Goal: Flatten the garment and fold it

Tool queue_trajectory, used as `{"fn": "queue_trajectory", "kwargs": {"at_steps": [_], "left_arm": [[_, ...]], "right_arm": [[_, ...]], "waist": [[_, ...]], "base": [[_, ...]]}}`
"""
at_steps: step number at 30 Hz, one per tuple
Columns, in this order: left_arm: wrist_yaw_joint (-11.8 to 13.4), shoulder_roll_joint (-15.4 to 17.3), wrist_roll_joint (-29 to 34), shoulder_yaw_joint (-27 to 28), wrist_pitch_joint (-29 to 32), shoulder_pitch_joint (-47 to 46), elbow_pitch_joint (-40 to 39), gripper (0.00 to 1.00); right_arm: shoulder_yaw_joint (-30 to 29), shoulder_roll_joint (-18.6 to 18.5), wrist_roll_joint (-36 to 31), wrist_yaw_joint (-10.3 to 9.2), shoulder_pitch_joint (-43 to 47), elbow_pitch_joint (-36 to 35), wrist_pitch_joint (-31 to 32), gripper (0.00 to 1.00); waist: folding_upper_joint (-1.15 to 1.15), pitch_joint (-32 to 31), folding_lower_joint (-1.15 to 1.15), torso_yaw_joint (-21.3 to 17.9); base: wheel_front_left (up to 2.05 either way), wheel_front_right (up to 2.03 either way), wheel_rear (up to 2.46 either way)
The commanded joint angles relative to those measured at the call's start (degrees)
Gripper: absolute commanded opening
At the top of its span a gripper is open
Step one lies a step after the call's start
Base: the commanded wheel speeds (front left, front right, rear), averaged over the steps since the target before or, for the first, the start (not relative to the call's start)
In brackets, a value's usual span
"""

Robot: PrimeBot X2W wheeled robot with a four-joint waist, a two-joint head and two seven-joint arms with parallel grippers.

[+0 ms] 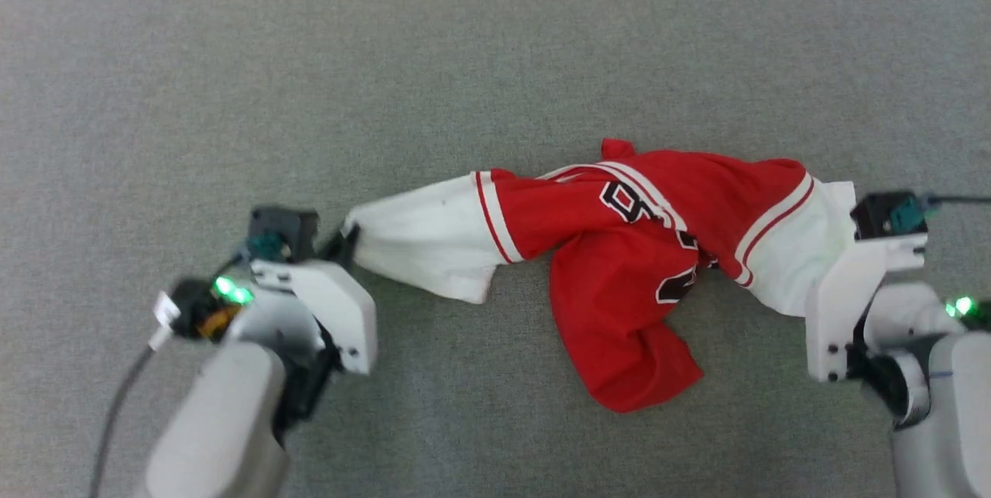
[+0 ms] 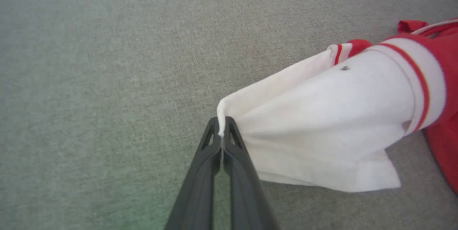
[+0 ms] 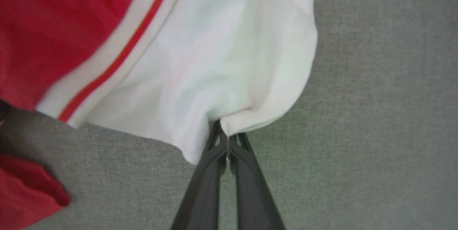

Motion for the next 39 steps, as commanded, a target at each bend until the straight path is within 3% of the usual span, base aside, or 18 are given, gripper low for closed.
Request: {"fn": "queue_trajectory", "kwargs": {"at_steps": [1,5,11,19,24,29,35,39], "left_arm": [[-1.0,2.0,1.6,-0.1,-0.2,-3.0,-0.9,0.0],[-3.0,7.3,5.8,-0.6,1.2,-11.3,-2.5,0.0],[-4.9,12.2,9.8,0.1,2.4,-24.0,-3.3,0.0],[-3.7,14.1,13.6,2.5,0.7,-44.7,1.2,0.0],[0.0,14.3,15.4,5.0,-4.0,-55.0,4.0,0.0],[2.2,14.4,16.1,6.6,-10.4,-62.9,4.8,0.0],[5.0,14.8,16.4,8.8,-18.3,-69.0,3.9,0.0],[5.6,14.9,15.7,9.6,-21.8,-69.6,4.4,0.0]], "right_arm": [[1.0,-1.3,-0.2,0.31,-2.9,-0.9,0.2,0.0],[4.7,-6.5,0.5,0.31,-11.4,-2.1,0.4,0.0],[9.1,-11.5,0.7,0.31,-25.7,-0.9,-1.3,0.0],[11.7,-15.3,-1.6,0.31,-48.8,5.3,-8.7,0.0],[12.3,-14.8,-4.2,0.31,-61.1,8.8,-14.7,0.0],[10.7,-12.9,-7.8,0.31,-71.0,11.2,-24.6,0.0],[7.6,-11.3,-11.8,0.31,-78.6,13.5,-35.3,0.0],[5.6,-10.6,-12.7,0.31,-80.0,15.3,-40.0,0.0]], "waist": [[0.0,0.8,-0.01,-0.3],[0.0,3.4,-0.01,-0.7],[0.0,8.3,-0.01,-1.5],[0.0,15.9,-0.01,-1.4],[0.0,18.2,-0.01,-1.7],[0.0,19.3,-0.01,-1.8],[0.0,18.8,-0.01,-1.3],[0.0,17.8,-0.01,-0.8]], "base": [[0.0,0.0,0.0],[0.0,0.0,0.0],[0.0,0.0,0.0],[0.0,0.0,0.0],[0.0,0.0,0.0],[0.0,0.0,0.0],[0.0,0.0,0.0],[0.0,0.0,0.0]]}}
